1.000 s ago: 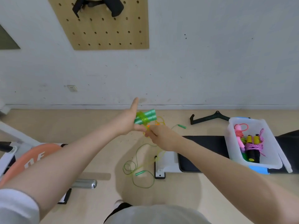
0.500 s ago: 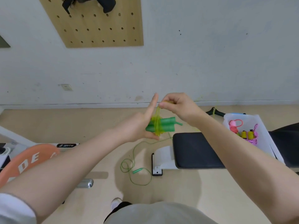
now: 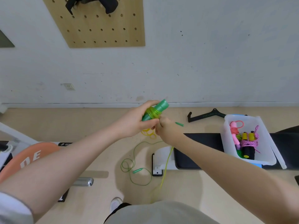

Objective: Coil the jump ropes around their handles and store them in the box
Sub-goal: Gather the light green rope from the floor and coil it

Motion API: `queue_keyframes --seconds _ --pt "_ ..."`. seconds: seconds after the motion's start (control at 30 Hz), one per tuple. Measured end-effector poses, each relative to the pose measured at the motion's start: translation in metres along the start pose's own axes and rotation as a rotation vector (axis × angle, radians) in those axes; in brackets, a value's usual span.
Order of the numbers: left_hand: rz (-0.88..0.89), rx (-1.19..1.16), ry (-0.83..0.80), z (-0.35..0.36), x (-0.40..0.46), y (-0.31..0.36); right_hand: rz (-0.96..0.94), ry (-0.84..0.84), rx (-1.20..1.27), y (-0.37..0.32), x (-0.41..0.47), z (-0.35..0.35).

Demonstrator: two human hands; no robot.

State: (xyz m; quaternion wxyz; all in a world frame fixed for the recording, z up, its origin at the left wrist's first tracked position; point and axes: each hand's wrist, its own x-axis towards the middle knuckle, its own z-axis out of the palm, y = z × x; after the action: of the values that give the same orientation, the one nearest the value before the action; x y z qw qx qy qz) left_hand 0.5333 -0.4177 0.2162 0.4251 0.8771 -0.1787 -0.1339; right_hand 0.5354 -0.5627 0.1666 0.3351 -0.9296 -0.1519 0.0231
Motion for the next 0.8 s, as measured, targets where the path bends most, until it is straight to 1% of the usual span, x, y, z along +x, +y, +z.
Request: queue_keyframes --seconds 0.03,0.07,0.1,0.17,0.2,0.23,0.27,0.33,0.37,0.43,0.5,0.57,0.63,0.7,0.73,0.8 --pt "-0.036 0.076 0.034 -0.001 0.001 -0.002 -0.072 0.049 -0.1 0.001 -0.003 0.003" --pt "-0.081 0.182 0.066 -0.002 0.003 -0.005 -0.113 -0.009 -0.195 -0.001 -0.007 0.001" --pt "-0.144 0.298 0.075 -0.005 0.005 -0.008 -0.159 -0.108 -0.24 -0.002 -0.009 -0.003" --pt "-0.329 0.455 -0.011 -0.009 0.006 -0.013 -0.253 -0.36 -0.269 -0.006 -0.01 -0.014" --pt "-0.411 0.494 -0.084 -0.011 0.006 -0.015 -0.292 -0.412 -0.281 -0.013 -0.01 -0.024" --pt "-0.453 0.542 -0.156 -0.012 0.004 -0.015 -0.302 -0.42 -0.268 -0.019 -0.008 -0.03" --pt "-0.458 0.577 -0.233 -0.011 0.005 -0.015 -0.35 -0.386 -0.269 -0.024 -0.005 -0.038" --pt "-0.359 0.592 -0.376 -0.006 0.004 -0.011 -0.433 -0.331 -0.27 -0.031 0.003 -0.051" --pt "-0.288 0.596 -0.423 -0.002 0.002 -0.007 -0.446 -0.308 -0.244 -0.033 0.008 -0.058" --pt "-0.17 0.619 -0.45 0.006 -0.001 0.001 -0.411 -0.268 -0.111 -0.03 0.017 -0.07" --pt "-0.079 0.606 -0.378 0.008 -0.003 0.011 -0.312 -0.238 0.085 -0.02 0.023 -0.076" --pt "-0.022 0.534 -0.27 0.007 -0.003 0.017 -0.159 -0.238 0.346 -0.008 0.025 -0.078" --pt "-0.023 0.489 -0.141 0.005 -0.005 0.025 -0.02 -0.28 0.618 0.005 0.025 -0.076" --pt "-0.038 0.407 -0.049 0.006 -0.007 0.032 0.051 -0.32 0.834 0.012 0.023 -0.067" --pt "-0.039 0.339 -0.01 0.007 -0.008 0.035 0.073 -0.327 0.899 0.012 0.021 -0.063" --pt "-0.013 0.239 0.054 0.008 -0.009 0.034 0.129 -0.295 0.909 0.008 0.015 -0.05"
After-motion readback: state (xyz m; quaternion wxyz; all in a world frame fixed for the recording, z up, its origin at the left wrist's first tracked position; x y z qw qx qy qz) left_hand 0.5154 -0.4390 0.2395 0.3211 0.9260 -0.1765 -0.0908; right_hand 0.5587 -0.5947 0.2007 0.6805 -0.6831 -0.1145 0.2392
